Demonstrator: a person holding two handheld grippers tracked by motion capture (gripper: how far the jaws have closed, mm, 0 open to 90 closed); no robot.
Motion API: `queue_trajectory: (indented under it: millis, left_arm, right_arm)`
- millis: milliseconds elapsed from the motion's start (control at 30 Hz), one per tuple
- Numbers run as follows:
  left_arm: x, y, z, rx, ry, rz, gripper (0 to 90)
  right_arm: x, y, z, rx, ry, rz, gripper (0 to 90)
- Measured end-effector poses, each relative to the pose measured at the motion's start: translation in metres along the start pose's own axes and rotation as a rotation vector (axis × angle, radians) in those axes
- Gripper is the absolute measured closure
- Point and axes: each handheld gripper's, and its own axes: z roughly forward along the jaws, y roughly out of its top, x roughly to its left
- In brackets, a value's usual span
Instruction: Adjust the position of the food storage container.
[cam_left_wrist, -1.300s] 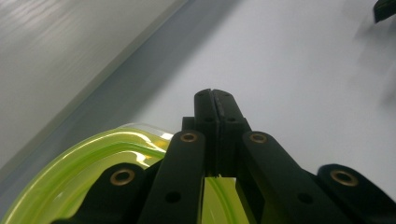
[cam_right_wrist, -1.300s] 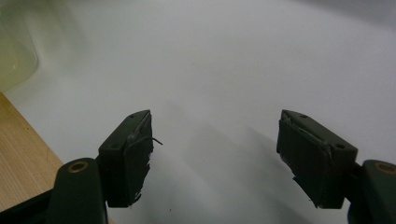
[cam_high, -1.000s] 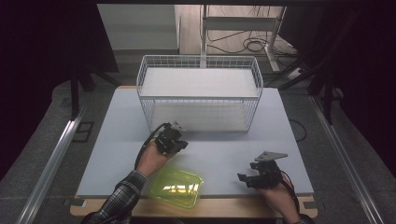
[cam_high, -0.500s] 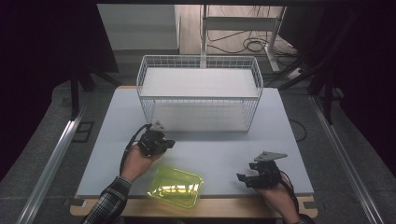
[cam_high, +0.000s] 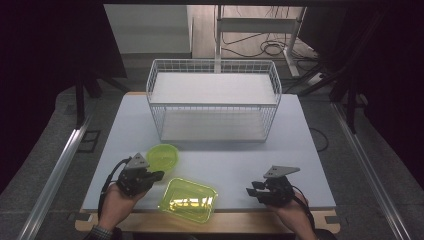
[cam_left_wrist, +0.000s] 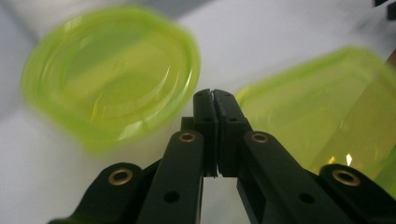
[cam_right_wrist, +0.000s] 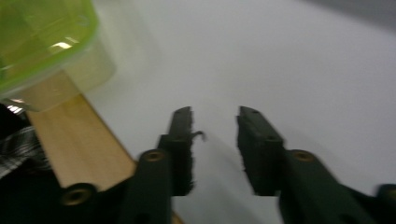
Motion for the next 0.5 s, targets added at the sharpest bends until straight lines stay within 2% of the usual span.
queue_trajectory:
  millis: [67, 167, 300, 333, 367, 500]
  left_arm:
    - [0.001, -0.01, 0.001, 0.022, -0.009, -0.02, 89.0]
    - [0.002, -0.024, 0.006, 0.04, -0.05, -0.062, 89.0]
    - [-0.004, -0.034, 0.018, 0.072, -0.084, -0.075, 89.1]
    - [-0.009, -0.034, 0.021, 0.083, -0.096, -0.068, 89.1]
    - [-0.009, -0.034, 0.021, 0.083, -0.096, -0.068, 89.1]
    - [-0.016, -0.032, 0.025, 0.088, -0.108, -0.066, 89.2]
  right_arm:
    - [0.007, 0.002, 0.002, 0.007, 0.032, -0.014, 79.0]
    - [0.015, 0.004, 0.006, 0.016, 0.074, -0.022, 86.2]
    - [0.03, 0.007, 0.016, 0.048, 0.155, -0.031, 87.9]
    - [0.039, 0.008, 0.023, 0.069, 0.185, -0.047, 87.7]
    - [0.039, 0.008, 0.023, 0.069, 0.185, -0.047, 87.7]
    - [0.054, 0.011, 0.036, 0.094, 0.245, -0.056, 86.4]
